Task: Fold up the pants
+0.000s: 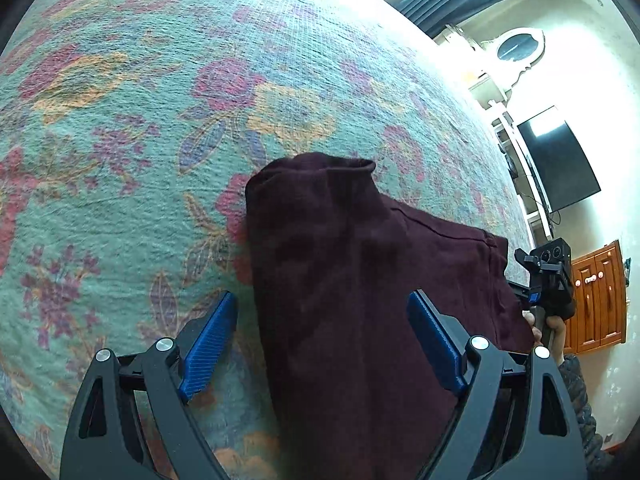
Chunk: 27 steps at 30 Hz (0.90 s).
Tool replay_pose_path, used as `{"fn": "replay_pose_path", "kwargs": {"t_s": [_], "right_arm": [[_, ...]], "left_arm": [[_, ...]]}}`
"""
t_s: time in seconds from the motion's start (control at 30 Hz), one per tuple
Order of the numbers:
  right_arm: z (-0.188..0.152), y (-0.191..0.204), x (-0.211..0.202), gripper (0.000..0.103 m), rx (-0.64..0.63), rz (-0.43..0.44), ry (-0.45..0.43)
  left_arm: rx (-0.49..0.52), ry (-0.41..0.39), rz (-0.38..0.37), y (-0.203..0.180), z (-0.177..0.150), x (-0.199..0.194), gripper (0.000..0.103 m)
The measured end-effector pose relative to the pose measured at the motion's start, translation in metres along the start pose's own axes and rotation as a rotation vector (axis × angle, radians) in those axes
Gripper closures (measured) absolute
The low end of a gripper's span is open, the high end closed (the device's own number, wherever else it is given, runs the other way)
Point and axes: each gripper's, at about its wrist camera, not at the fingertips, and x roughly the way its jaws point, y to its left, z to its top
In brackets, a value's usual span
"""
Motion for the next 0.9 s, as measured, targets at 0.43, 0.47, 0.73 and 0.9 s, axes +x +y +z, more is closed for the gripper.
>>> {"fn": "replay_pose_path", "kwargs": {"t_s": [0.43,0.47,0.73,0.9], "right_arm": [[-0.005,-0.002,0.008,0.081,-0.050,-0.007,0.022],[-0.005,0.003,0.007,0.082,-0.059,-0.007,0.014],[-0.013,0.030,0.001,0.085,-0.124,-0.088,-0.061],[-0.009,0.040,0.001,0.087,-0.133,-0.106,-0.081]], "left_arm": [[-0.070,-0.049,0.014,0.020,0.014,-0.001,0.069],[-0.062,-0.048,0.029,0.018,0.014,-0.002,0.070],[0.062,-0.103,0.162,-0.017,0.015,-0.014,0.082],[0.099,-0.120,0.186,-0.028,0.022,-0.017,0.083]]}}
